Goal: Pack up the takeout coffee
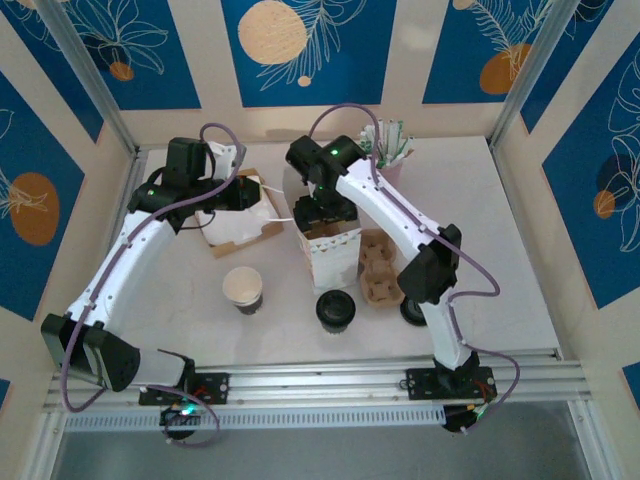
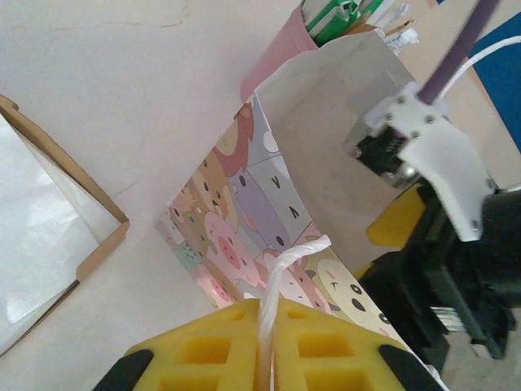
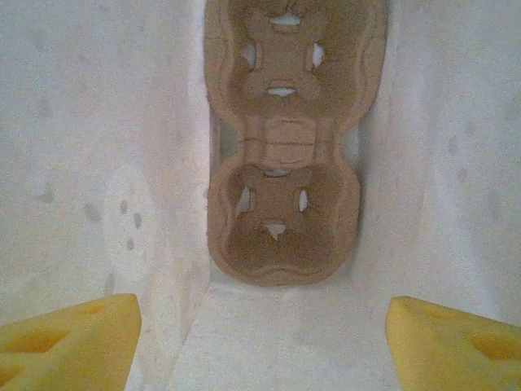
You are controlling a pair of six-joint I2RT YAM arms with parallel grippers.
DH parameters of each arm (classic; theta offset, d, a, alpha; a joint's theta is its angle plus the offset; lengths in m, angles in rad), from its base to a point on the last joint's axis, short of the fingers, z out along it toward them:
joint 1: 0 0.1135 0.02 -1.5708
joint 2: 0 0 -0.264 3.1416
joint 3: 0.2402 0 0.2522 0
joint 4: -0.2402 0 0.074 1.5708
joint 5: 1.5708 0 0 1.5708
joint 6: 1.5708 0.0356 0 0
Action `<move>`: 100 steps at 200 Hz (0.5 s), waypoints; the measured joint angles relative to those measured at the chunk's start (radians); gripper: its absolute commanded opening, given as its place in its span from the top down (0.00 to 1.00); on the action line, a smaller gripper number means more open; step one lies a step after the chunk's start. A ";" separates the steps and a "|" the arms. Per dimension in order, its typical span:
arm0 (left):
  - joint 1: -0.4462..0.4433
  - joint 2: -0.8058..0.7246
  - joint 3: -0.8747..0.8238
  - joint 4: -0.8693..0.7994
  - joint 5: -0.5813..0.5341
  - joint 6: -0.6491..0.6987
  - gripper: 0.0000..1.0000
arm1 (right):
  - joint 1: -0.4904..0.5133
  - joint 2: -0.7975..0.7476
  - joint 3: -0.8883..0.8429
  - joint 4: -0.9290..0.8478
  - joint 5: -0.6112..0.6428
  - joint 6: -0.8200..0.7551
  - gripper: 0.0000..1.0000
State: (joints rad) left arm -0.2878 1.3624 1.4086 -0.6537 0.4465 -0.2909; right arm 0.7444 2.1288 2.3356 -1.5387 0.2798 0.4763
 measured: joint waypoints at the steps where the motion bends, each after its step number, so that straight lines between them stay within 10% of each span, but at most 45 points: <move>1: 0.000 0.000 0.000 0.000 0.000 0.000 0.87 | 0.000 -0.002 0.001 0.000 0.000 0.000 0.20; 100: 0.000 0.000 0.002 0.003 -0.005 -0.027 0.35 | 0.009 -0.043 0.056 0.003 0.001 0.003 0.20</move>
State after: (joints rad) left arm -0.2878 1.3624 1.4109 -0.6506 0.4412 -0.3180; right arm 0.7536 2.0853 2.3917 -1.5360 0.2806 0.4793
